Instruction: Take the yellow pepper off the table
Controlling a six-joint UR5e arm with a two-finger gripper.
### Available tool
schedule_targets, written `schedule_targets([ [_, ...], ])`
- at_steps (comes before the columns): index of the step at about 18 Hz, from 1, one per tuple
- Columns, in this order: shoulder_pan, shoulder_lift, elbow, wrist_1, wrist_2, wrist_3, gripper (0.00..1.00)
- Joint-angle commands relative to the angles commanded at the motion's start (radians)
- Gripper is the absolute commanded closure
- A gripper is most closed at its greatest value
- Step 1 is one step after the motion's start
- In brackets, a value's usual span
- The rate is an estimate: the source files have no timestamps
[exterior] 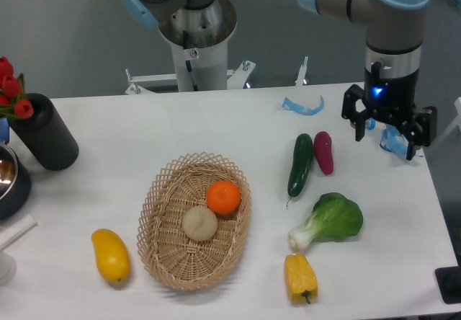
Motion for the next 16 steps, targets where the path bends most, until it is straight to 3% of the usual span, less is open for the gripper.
schedule_targets([
  [9, -0.009, -0.003, -0.029, 0.025, 0.005, 0.0, 0.0],
  [12, -0.009, -0.003, -0.06, 0.066, 0.002, -0.005, 0.0],
  [16, -0.021, -0.011, -0.061, 0.081, 0.0, -0.116, 0.0],
])
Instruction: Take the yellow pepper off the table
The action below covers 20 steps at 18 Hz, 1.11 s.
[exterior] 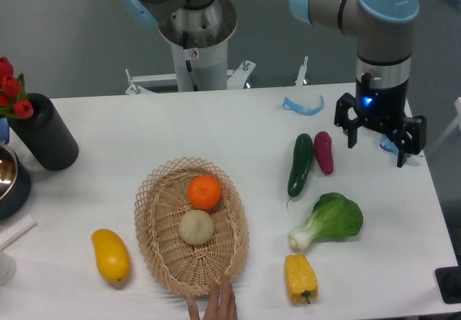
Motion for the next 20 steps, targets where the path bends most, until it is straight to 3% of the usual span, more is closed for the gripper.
schedule_targets([
  [10, -0.078, -0.126, 0.047, 0.048, 0.0, -0.229, 0.0],
  [17, -0.137, -0.229, 0.118, 0.048, -0.029, -0.592, 0.0],
  [20, -0.144, -0.255, 0.12, 0.048, -0.064, -0.667, 0.0],
])
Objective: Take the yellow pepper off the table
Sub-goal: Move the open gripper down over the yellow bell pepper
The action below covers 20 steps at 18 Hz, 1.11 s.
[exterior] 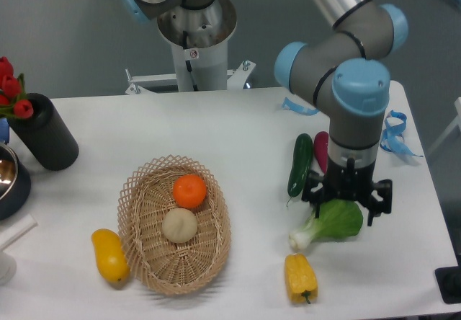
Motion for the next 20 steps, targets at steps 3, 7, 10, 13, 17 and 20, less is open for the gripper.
schedule_targets([
  [3, -0.006, -0.023, 0.002, 0.0, -0.021, -0.049, 0.0],
  [7, -0.008, -0.051, 0.025, 0.017, -0.045, -0.162, 0.0],
  [10, -0.02, -0.061, 0.026, 0.021, -0.046, -0.177, 0.0],
  [13, -0.035, -0.083, 0.026, 0.058, -0.046, -0.207, 0.0],
  [17, -0.038, -0.101, 0.026, 0.087, -0.045, -0.201, 0.0],
  [20, -0.048, -0.132, 0.034, 0.087, -0.045, -0.203, 0.0],
])
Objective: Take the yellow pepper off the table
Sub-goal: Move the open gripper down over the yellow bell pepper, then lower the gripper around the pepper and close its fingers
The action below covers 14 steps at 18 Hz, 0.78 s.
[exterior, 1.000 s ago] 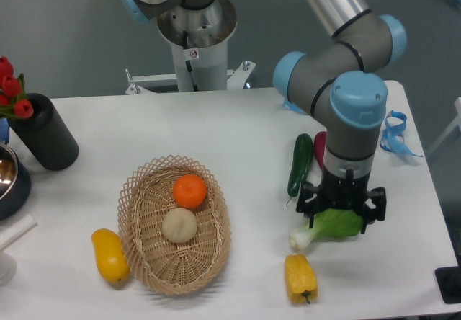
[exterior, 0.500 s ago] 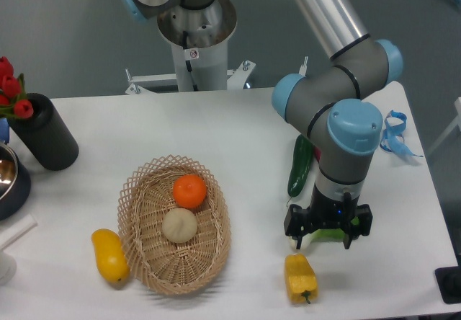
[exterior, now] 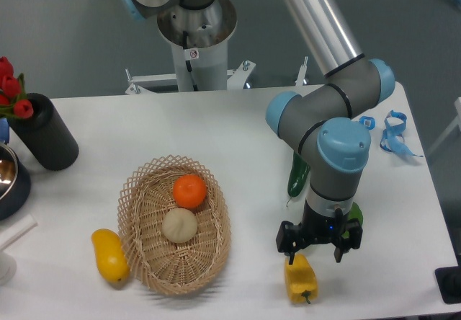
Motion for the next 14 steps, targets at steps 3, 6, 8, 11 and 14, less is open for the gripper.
schedule_targets([
  [3, -0.005, -0.023, 0.014, 0.0, 0.002, 0.002, 0.0],
  [6, -0.017, -0.037, 0.011, 0.0, 0.002, -0.009, 0.0],
  [8, -0.017, -0.04, 0.006, 0.0, 0.003, -0.012, 0.0],
  [11, -0.018, -0.052, 0.009, -0.002, 0.011, -0.008, 0.0],
  [14, -0.018, -0.057, 0.011, -0.002, 0.012, -0.005, 0.0],
])
